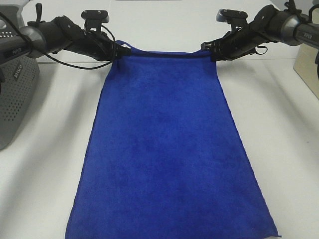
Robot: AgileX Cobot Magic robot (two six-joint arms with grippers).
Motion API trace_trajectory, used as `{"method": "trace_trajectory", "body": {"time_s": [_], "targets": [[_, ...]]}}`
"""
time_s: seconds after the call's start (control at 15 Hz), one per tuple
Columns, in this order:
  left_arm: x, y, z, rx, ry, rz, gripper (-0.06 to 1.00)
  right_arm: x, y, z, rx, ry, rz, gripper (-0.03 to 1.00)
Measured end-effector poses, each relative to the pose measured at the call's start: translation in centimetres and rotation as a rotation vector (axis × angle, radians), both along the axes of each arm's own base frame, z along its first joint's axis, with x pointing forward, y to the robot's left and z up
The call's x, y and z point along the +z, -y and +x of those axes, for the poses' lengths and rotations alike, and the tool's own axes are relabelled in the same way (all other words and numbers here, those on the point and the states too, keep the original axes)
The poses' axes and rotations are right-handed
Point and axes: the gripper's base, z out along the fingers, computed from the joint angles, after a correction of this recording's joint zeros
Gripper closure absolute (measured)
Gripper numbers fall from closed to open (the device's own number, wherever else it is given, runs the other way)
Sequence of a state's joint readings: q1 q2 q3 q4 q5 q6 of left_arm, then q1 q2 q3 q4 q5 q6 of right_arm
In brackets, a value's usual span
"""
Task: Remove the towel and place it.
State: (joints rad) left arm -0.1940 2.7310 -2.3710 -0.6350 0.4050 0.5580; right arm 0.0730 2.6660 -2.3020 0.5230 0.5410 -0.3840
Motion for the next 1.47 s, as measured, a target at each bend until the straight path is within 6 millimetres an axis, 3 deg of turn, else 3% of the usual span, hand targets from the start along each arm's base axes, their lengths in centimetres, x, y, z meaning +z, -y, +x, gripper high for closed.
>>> {"method": "trace_trajectory", "body": {"time_s": [0.27,0.4,0.47,0.53,0.6,0.8,1.0,1.13,1.47], "targets": [[-1.0,0.5,-0.1,-0.004,-0.004,0.007,0.89,0.0,0.0,0.0,-0.002,0.004,-0.001,0.92],[-0.9,0.4,0.1,0.008,0.021,0.021,0.69,-0.2,0.0,0.0,-0.003,0.003,-0.003,0.66],[-1.1,0.3,0.1,0.007,0.026,0.035,0.54,-0.9,0.1,0.1,-0.007,-0.004,-0.004,0.48],[-1.1,0.3,0.1,0.007,0.026,0.035,0.54,-0.9,0.1,0.1,-0.007,-0.004,-0.004,0.48],[-1.3,0.3,0.1,0.001,0.018,0.04,0.42,-2.0,0.1,-0.1,0.002,-0.035,-0.009,0.37],[-1.8,0.6,-0.5,-0.055,-0.055,0.056,0.35,-2.1,0.1,-0.6,0.044,-0.092,-0.03,0.34],[-1.5,0.7,-1.4,-0.126,-0.142,0.104,0.35,-0.8,-0.1,-1.5,0.109,-0.172,-0.044,0.33],[0.9,0.6,-1.6,-0.134,-0.15,0.127,0.35,1.5,-0.1,-1.9,0.133,-0.174,-0.047,0.33],[8.9,-0.3,-4.3,-0.094,-0.316,0.158,0.35,11.4,-0.4,-4.8,0.194,-0.201,-0.024,0.29]]}}
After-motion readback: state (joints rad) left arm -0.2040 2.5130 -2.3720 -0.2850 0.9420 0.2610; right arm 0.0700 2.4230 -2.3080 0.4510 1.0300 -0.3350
